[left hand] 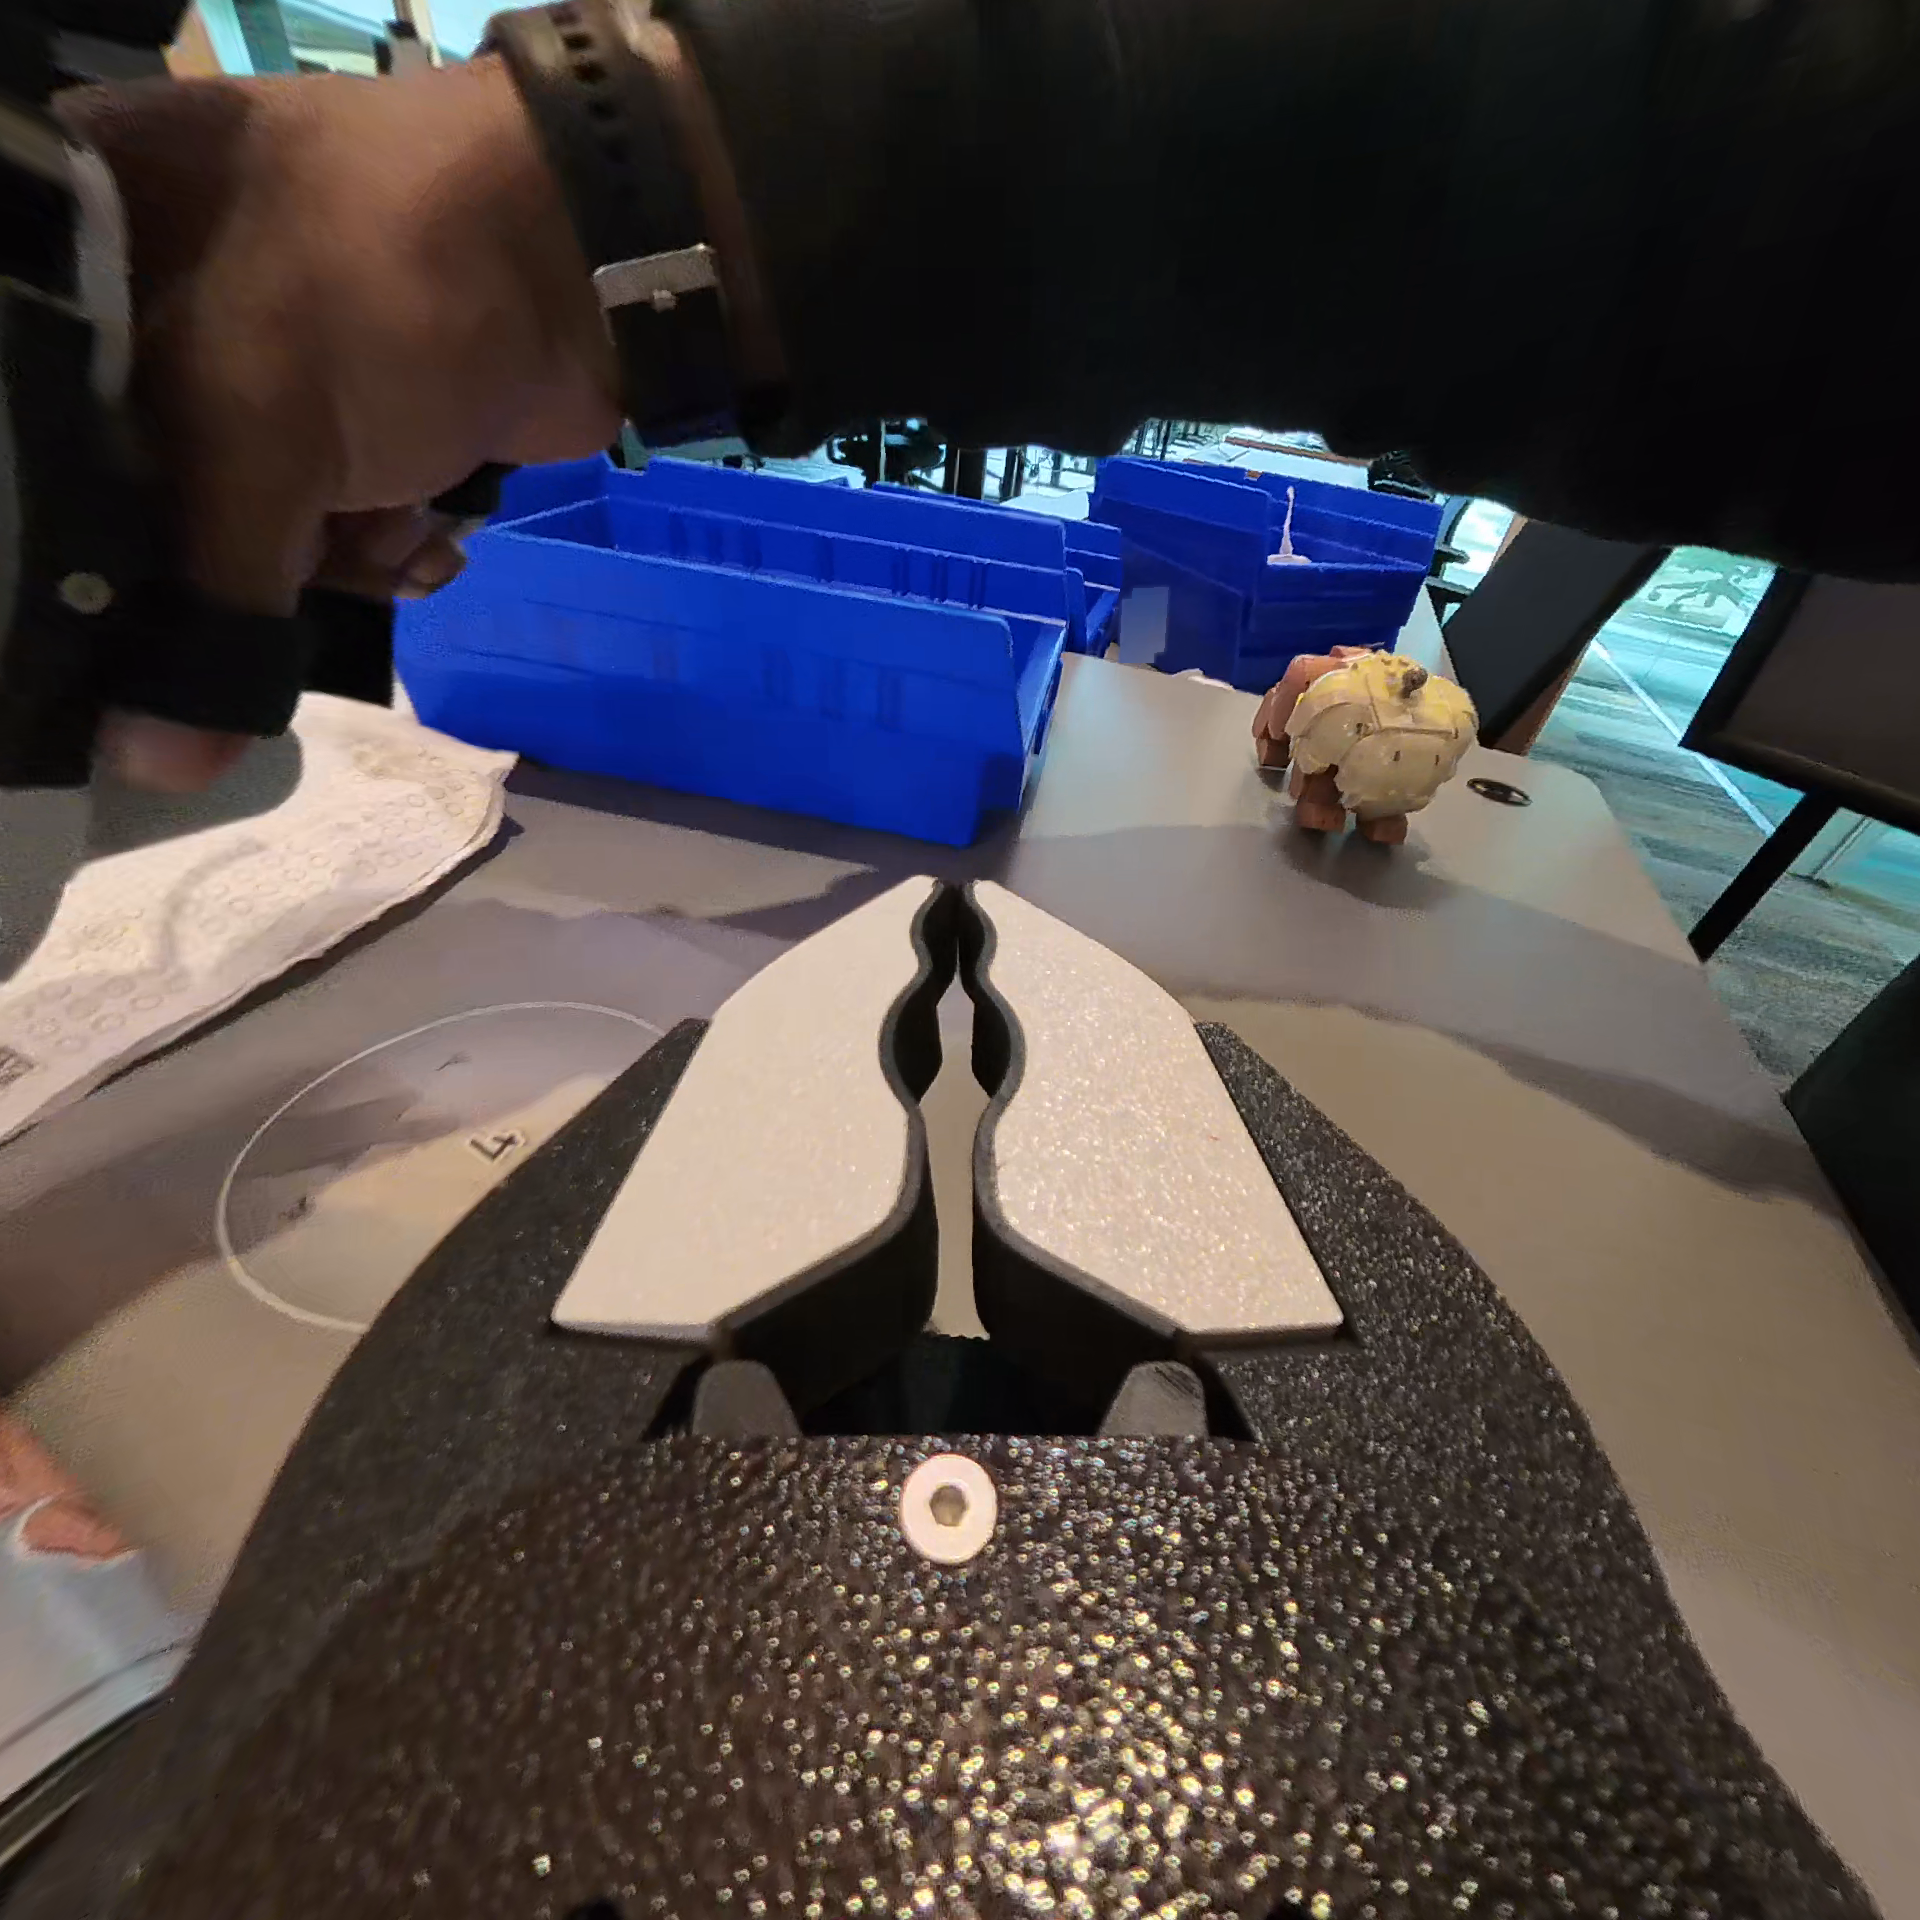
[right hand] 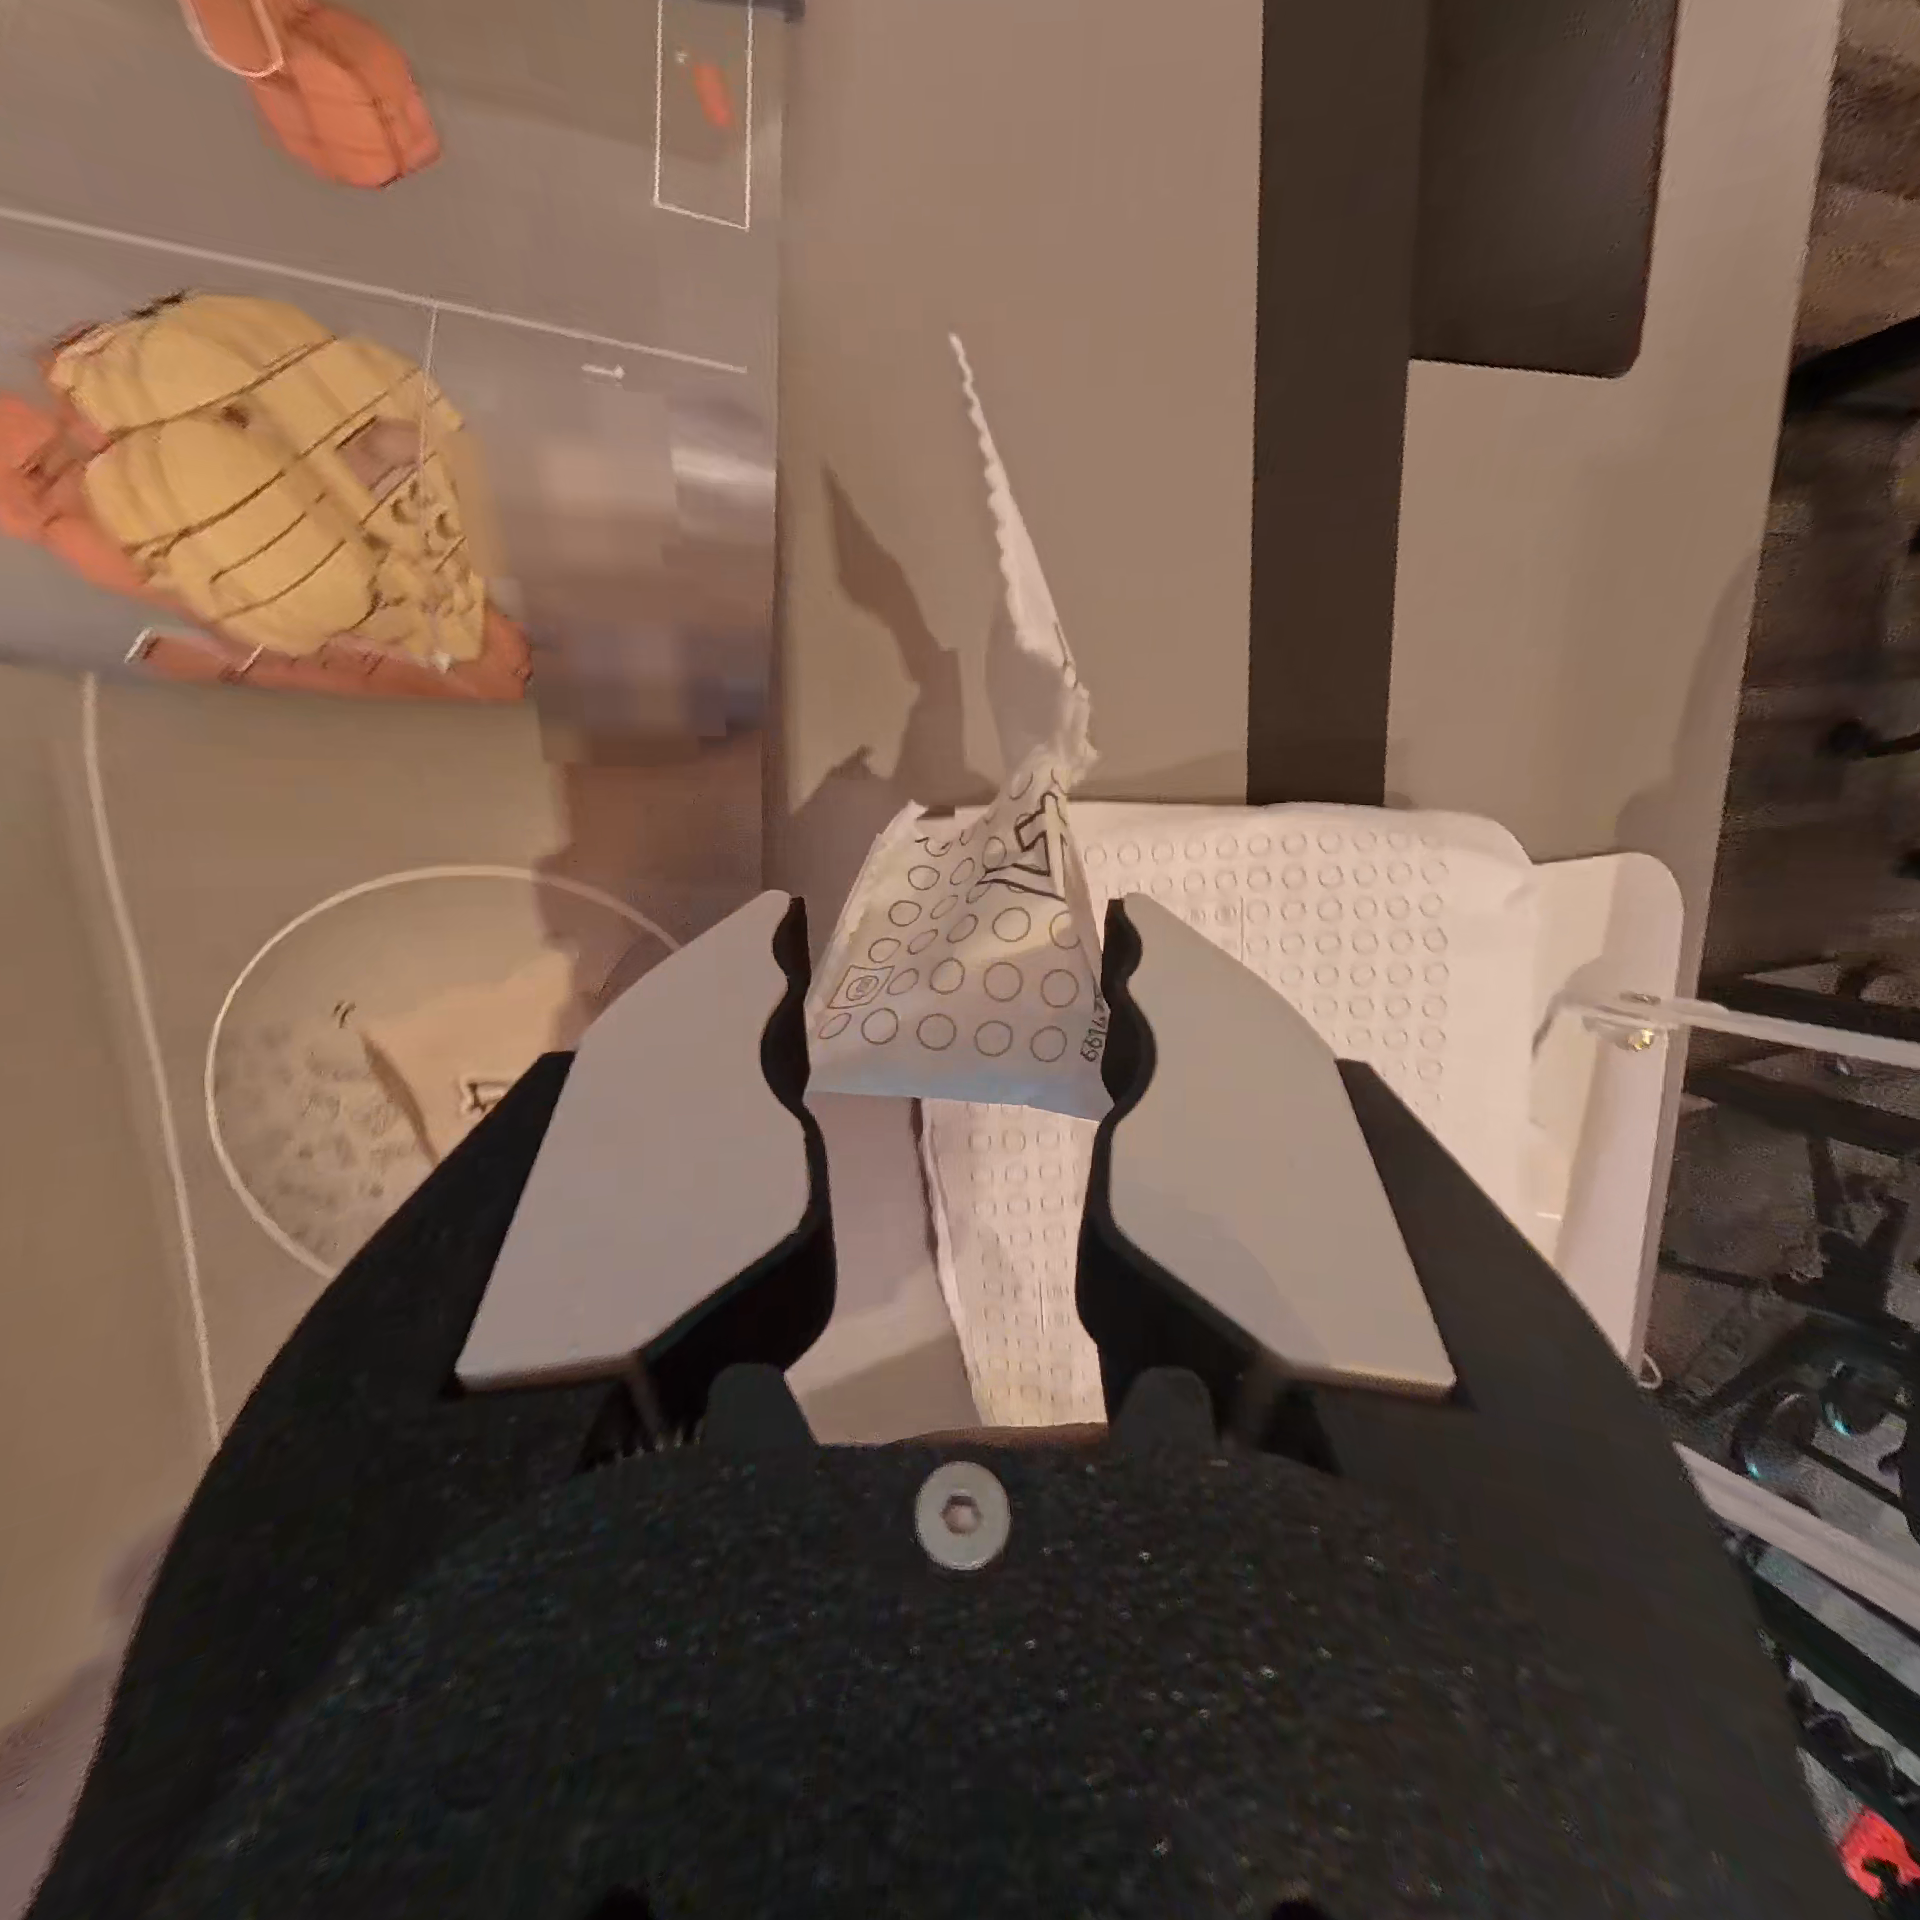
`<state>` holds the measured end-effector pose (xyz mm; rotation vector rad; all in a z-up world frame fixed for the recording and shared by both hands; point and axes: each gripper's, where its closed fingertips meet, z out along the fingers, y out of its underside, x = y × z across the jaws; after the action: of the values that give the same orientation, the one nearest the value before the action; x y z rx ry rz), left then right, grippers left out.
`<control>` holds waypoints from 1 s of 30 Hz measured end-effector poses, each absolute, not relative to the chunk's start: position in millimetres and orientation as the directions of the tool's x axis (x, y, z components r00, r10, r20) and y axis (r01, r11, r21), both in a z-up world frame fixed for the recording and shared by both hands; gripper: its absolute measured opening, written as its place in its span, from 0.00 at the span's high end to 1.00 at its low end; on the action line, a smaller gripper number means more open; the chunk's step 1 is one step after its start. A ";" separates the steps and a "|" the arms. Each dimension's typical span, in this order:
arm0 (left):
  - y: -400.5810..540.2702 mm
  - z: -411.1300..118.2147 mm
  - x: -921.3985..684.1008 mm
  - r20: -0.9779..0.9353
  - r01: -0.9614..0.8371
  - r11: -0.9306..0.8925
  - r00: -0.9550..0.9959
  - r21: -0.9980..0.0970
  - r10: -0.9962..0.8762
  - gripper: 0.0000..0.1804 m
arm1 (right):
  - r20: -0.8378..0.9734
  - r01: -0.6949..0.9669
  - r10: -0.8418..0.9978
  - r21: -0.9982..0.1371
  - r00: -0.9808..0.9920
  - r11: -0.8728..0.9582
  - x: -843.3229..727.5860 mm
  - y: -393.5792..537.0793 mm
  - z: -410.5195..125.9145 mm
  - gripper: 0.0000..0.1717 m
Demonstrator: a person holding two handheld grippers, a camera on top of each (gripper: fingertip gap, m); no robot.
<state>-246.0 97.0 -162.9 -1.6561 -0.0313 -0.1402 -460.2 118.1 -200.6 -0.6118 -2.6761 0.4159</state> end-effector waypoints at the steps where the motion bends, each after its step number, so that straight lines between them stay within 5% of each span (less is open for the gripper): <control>1: 94.2 -165.2 -248.7 0.119 0.113 -0.099 0.991 -0.989 -0.058 1.00 | 0.282 0.366 0.470 -0.350 -0.836 0.862 -465.0 114.4 -207.0 0.68; 10: 87.2 -168.5 -245.7 0.171 0.158 -0.131 0.981 -0.979 -0.091 1.00 | 0.301 0.454 0.528 -0.284 -0.794 0.845 -463.2 126.7 -225.2 0.58; 18: 90.1 -172.9 -241.0 0.138 0.121 -0.161 0.986 -0.979 -0.097 1.00 | 0.451 0.468 0.570 -0.325 -0.687 0.822 -414.4 171.2 -148.8 0.53; 24: 87.7 -186.6 -255.8 -0.022 -0.026 -0.286 1.000 -0.958 -0.016 0.98 | 0.447 0.410 0.606 -0.463 -0.658 0.786 -270.0 156.1 -112.7 0.58; 30: 87.2 -186.7 -324.0 -0.260 -0.126 -0.545 0.949 -0.829 0.177 0.86 | 0.309 0.346 0.714 -0.711 -0.628 0.612 -182.2 109.1 -151.9 0.62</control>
<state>-324.0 87.2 -186.7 -2.1120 -0.0365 0.3880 -182.2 109.1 -151.9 -0.8318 -2.2530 0.8241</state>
